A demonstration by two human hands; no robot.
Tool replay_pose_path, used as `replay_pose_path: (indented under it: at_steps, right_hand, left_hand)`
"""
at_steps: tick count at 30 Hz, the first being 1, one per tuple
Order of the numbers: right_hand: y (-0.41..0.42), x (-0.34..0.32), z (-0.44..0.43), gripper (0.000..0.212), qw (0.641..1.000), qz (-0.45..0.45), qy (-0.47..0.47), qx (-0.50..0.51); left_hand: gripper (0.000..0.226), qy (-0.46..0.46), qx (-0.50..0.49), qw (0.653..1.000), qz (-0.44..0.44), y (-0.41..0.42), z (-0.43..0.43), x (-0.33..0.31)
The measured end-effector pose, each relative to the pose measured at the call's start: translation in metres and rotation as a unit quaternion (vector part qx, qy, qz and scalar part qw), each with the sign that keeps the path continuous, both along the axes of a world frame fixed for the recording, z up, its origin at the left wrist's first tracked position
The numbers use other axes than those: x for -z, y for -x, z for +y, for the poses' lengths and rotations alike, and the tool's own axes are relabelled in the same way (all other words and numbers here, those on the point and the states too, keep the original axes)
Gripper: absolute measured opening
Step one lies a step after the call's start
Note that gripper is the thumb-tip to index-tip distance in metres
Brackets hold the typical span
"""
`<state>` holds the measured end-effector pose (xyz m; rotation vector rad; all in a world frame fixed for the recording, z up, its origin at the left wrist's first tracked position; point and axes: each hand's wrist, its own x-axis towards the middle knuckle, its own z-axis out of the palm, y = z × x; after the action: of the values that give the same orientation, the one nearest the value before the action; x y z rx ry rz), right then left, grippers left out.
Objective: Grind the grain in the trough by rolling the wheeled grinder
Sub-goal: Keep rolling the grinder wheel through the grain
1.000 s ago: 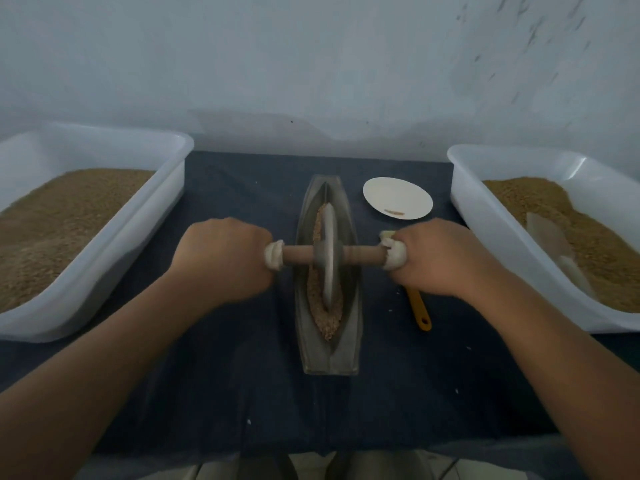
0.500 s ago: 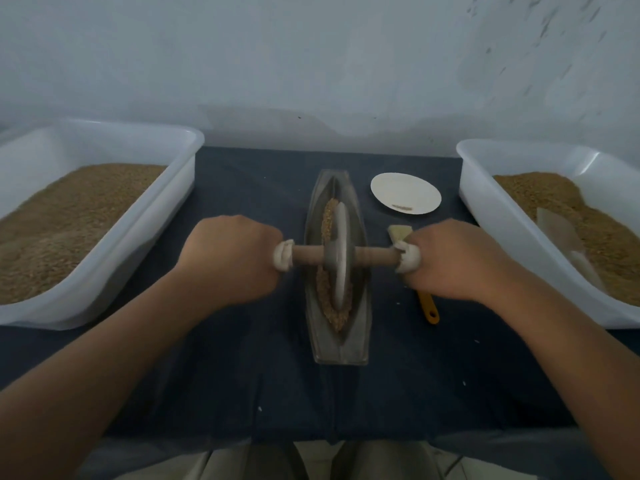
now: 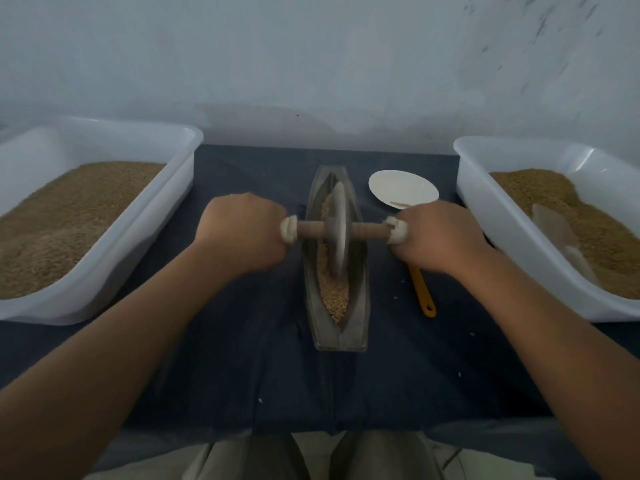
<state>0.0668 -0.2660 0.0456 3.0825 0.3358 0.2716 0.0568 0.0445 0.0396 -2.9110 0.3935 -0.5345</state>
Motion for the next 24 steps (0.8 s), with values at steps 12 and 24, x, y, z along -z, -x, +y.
replay_pose_path:
  at_steps: [12, 24]
  right_hand:
    - [-0.035, -0.006, 0.014, 0.026, 0.996, -0.082, -0.004, 0.02]
    - [0.024, -0.01, -0.005, 0.037, 0.999, 0.029, 0.009, -0.042]
  left_hand:
    - [0.032, 0.058, -0.045, 0.997, 0.032, -0.055, -0.009, -0.004]
    - [0.038, 0.015, 0.036, 0.998, -0.042, 0.023, 0.018, 0.019]
